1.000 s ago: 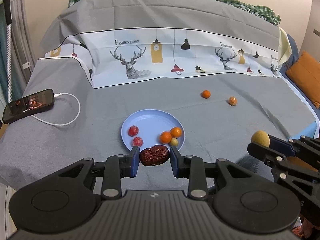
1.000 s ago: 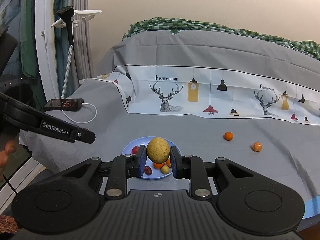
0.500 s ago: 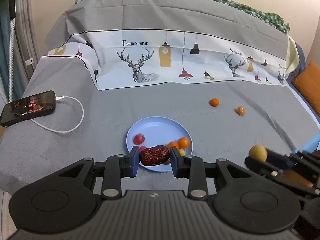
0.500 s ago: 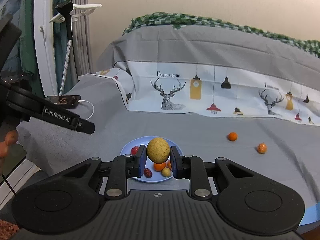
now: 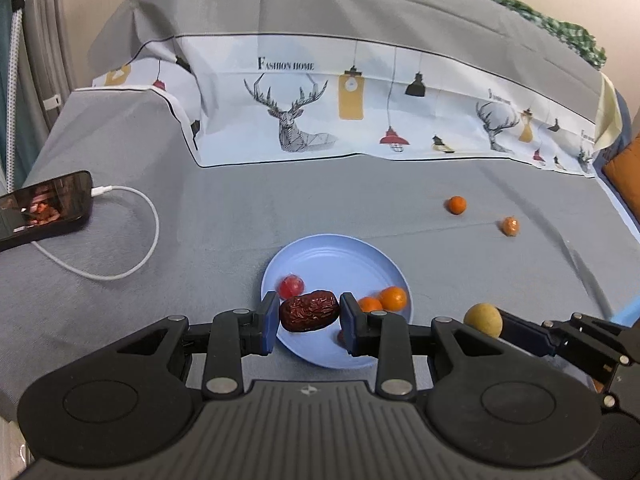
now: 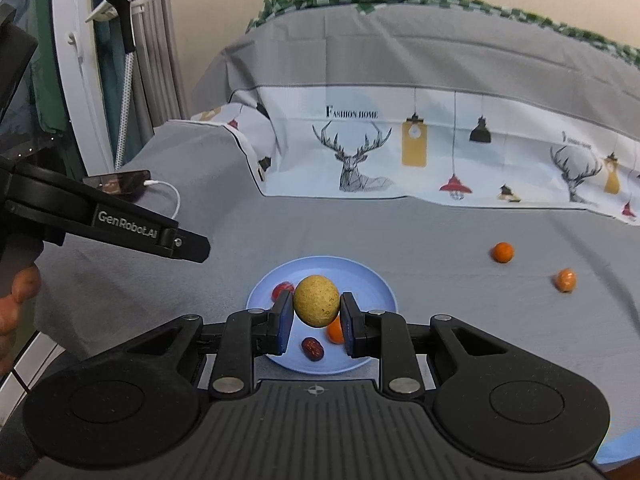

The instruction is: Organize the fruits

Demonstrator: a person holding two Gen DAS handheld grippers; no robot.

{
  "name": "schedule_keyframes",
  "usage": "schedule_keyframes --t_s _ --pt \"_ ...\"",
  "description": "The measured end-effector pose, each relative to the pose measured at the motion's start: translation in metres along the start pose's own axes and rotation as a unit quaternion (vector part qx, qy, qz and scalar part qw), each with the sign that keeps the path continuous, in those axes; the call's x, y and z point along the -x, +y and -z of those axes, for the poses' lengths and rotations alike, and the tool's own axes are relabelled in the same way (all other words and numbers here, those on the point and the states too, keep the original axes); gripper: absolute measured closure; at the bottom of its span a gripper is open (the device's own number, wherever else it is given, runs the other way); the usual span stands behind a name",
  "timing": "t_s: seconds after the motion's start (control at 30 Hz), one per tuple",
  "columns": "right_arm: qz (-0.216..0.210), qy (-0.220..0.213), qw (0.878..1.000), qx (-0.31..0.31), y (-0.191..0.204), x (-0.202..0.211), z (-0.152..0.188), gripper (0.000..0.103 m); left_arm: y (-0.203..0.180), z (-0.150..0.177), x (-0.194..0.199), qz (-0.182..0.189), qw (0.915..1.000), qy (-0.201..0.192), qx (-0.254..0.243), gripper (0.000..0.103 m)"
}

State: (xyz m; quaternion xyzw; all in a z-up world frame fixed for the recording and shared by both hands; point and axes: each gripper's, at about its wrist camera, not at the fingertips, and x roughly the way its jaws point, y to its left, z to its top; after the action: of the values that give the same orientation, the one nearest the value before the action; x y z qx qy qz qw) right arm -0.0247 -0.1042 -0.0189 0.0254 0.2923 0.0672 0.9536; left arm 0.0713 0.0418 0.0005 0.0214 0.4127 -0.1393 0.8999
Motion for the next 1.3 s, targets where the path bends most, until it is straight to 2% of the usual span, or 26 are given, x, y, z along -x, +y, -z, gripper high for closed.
schedule_keyframes --t_s 0.37,0.57,0.8,0.83,0.87,0.9,0.93,0.97,1.0,1.03,1.2,1.3 --pt "-0.006 0.028 1.0 0.003 -0.008 -0.077 -0.007 0.077 0.007 -0.012 -0.073 -0.016 0.9994 0.031 0.005 0.067" --pt "0.021 0.061 0.998 0.019 -0.018 -0.121 0.003 0.077 0.005 -0.011 -0.121 -0.014 0.998 0.06 -0.01 0.067" --pt "0.027 0.091 0.995 0.032 -0.025 -0.154 0.018 0.077 -0.005 -0.014 -0.162 -0.022 0.9962 0.078 -0.032 0.065" --pt "0.025 0.096 0.995 0.033 -0.025 -0.158 0.019 0.076 -0.006 -0.014 -0.167 -0.021 0.9956 0.082 -0.041 0.048" --pt "0.024 0.103 0.994 0.037 -0.024 -0.161 0.019 0.076 -0.008 -0.013 -0.169 -0.018 0.9953 0.081 -0.049 0.021" --pt "0.024 0.105 0.993 0.043 -0.023 -0.161 0.017 0.069 -0.008 -0.013 -0.166 -0.021 0.9957 0.073 -0.052 0.011" --pt "0.026 0.102 0.993 0.049 -0.022 -0.159 0.014 0.051 -0.008 -0.013 -0.16 -0.024 0.9968 0.057 -0.052 0.002" --pt "0.029 0.096 0.994 0.054 -0.021 -0.153 0.011 0.041 -0.009 -0.012 -0.153 -0.024 0.9974 0.044 -0.052 0.001" --pt "0.033 0.088 0.994 0.055 -0.02 -0.145 0.009 0.023 -0.009 -0.012 -0.146 -0.024 0.9975 0.037 -0.055 0.001" --pt "0.037 0.08 0.995 0.053 -0.02 -0.136 0.007 0.013 -0.009 -0.012 -0.138 -0.026 0.9973 0.037 -0.057 0.001" --pt "0.017 0.076 0.997 0.011 -0.023 -0.08 0.008 0.004 0.003 0.001 -0.087 -0.061 0.9963 0.043 -0.043 0.001" --pt "-0.002 0.08 0.997 -0.016 -0.02 -0.048 0.018 0.003 0.008 0.015 -0.061 -0.072 0.9954 0.055 -0.033 0.0"
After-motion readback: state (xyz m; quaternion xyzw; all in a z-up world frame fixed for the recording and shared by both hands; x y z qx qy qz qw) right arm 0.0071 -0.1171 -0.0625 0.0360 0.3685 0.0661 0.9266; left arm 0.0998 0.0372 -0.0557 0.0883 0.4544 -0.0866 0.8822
